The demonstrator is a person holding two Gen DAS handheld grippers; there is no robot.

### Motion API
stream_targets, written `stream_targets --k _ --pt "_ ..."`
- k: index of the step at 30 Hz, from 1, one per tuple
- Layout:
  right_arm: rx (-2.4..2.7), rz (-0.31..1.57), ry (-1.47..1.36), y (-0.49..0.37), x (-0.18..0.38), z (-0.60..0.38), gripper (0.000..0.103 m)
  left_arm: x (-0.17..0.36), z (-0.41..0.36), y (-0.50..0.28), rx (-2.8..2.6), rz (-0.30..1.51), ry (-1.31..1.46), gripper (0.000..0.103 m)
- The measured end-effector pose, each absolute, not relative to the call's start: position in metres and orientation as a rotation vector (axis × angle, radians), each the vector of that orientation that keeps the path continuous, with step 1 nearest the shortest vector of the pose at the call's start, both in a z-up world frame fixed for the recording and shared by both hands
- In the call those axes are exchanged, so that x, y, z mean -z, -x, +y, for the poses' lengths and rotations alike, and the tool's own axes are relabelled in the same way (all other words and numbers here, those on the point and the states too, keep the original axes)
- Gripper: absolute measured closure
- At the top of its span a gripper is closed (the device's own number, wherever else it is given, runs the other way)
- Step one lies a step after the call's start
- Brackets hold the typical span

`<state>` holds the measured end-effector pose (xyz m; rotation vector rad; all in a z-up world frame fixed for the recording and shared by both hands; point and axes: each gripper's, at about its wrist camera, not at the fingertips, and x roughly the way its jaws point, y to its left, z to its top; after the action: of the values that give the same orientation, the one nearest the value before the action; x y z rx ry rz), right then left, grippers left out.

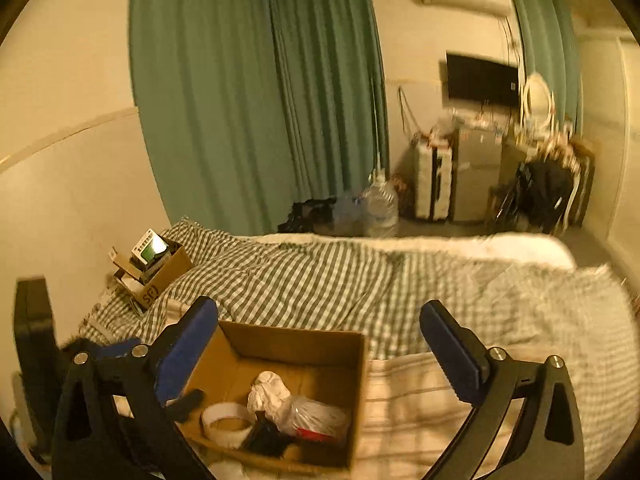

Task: Organize objects
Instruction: 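Carry the container and white cloth into the cardboard box and open both tools, then grasp the white earbud case with the left tool while the right tool grasps the white toy figure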

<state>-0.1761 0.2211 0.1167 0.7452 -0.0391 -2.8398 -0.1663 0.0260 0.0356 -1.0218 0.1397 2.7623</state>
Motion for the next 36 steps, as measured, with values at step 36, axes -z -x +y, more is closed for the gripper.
stream_targets --k 36 --pt "2.873 0.212 -1.049 0.046 0.023 0.212 0.0 0.077 -0.012 0.051 -2.878 0.039 1.167 0.0"
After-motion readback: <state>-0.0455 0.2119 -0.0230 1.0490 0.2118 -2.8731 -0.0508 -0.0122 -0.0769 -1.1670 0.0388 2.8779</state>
